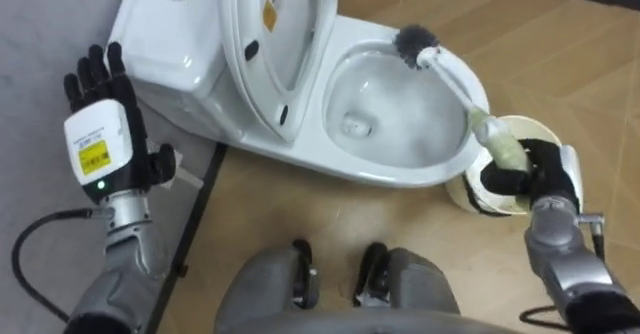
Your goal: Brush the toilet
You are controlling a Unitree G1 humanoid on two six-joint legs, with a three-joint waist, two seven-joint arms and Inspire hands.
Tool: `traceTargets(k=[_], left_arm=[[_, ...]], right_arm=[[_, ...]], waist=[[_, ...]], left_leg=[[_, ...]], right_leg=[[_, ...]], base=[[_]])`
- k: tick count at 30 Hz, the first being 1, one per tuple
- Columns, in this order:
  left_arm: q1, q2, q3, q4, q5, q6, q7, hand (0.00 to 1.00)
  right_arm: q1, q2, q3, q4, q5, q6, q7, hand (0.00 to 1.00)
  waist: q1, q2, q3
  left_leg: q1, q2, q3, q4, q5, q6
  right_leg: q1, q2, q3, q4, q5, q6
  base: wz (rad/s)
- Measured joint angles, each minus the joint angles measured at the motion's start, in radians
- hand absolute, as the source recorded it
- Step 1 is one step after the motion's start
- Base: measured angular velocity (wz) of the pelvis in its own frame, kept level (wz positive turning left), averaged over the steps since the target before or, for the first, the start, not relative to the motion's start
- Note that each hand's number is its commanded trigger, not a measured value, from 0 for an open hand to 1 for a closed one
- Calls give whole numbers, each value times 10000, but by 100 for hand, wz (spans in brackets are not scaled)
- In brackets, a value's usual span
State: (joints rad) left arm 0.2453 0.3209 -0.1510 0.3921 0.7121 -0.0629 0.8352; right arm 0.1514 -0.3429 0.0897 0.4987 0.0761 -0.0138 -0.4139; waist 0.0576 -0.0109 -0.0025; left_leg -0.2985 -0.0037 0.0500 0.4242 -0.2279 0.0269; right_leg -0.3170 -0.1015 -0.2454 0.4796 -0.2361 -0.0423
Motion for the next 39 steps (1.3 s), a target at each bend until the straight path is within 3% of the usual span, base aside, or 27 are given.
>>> traceTargets(k=[4, 6, 10, 15, 19, 23, 26, 29, 31, 37, 39], left_arm=[[555, -163, 139, -498, 7, -130, -298, 0], [833, -401, 318, -550, 8, -137, -462, 0], [1298, -494, 330, -647, -37, -170, -851, 0], [1633, -688, 678, -585, -237, -776, -1262, 0], [1774, -702, 707, -434, -953, -964, -1657, 0], [1815, -742, 709, 434, -1893, -953, -2221, 0], [1768, -753, 688, 1225, -2402, -1411, -2203, 0], [1488, -903, 729, 1941, -2924, -1629, -2213, 0], [1378, -1156, 1083, 2166, -3110, -1693, -2285, 0], [1268, -1187, 1813, 2678, -3990, -1986, -2585, 0], [1073, -1149, 2178, 3466, -4607, -1956, -2858, 0]], right_arm=[[971, 267, -426, -974, -53, -540, -119, 100], [1490, 382, -508, -1400, -147, -661, -97, 100], [2140, 813, -872, -1782, -186, -786, -69, 100], [2520, 872, -944, -1975, -159, -1088, -30, 100], [2670, 873, -1042, -1980, -59, -1361, 64, 100], [2665, 958, -1197, -1836, 413, -1376, 185, 100], [2609, 1086, -1198, -1506, 1251, -1376, 192, 100], [2367, 1144, -1253, -844, 1411, -1364, 217, 100], [2286, 1175, -1250, -633, 1485, -1144, 182, 100], [1827, 1195, -1322, 1085, 1979, -1102, -77, 100], [1799, 1251, -1325, 1624, 2028, -918, -240, 100]], waist=[[-61, -70, -50], [-125, -92, -58], [-299, -113, -67], [-256, -30, 15], [-294, 14, 36], [-420, 13, 37], [-515, -52, 58], [-489, 145, 8], [-450, 190, 3], [-430, 163, -26], [-416, 155, -32]], left_leg=[[1466, 90, 22, -950, 23, -17], [1968, 78, 47, -1284, 21, -13], [2549, 77, 59, -1664, 22, -16], [3160, 120, 380, -2113, 23, -15], [3598, 131, 563, -2425, 22, -16], [3819, 137, 572, -2597, 23, -16], [3988, 131, 618, -2672, 23, -16], [4252, 118, 822, -2748, 23, -15], [4379, 106, 877, -2746, 24, -16], [4626, 187, 1121, -2749, 46, -53], [4707, 217, 1137, -2747, 46, -54]], right_leg=[[1523, 263, -34, -1174, 220, 108], [2024, 299, -37, -1467, 198, 170], [2517, 382, 10, -1763, 208, 229], [2948, 534, 463, -2092, 227, 265], [3204, 585, 579, -2272, 218, 306], [3402, 633, 660, -2446, 245, 345], [3567, 689, 684, -2578, 260, 368], [3695, 703, 929, -2617, 264, 378], [3698, 740, 1099, -2636, 244, 371], [3760, 905, 1539, -2594, 299, 275], [3850, 951, 1626, -2595, 315, 248]], base=[[-9], [1], [-2], [-24], [-11], [-4], [-2], [-18], [-26], [-21], [-19]])
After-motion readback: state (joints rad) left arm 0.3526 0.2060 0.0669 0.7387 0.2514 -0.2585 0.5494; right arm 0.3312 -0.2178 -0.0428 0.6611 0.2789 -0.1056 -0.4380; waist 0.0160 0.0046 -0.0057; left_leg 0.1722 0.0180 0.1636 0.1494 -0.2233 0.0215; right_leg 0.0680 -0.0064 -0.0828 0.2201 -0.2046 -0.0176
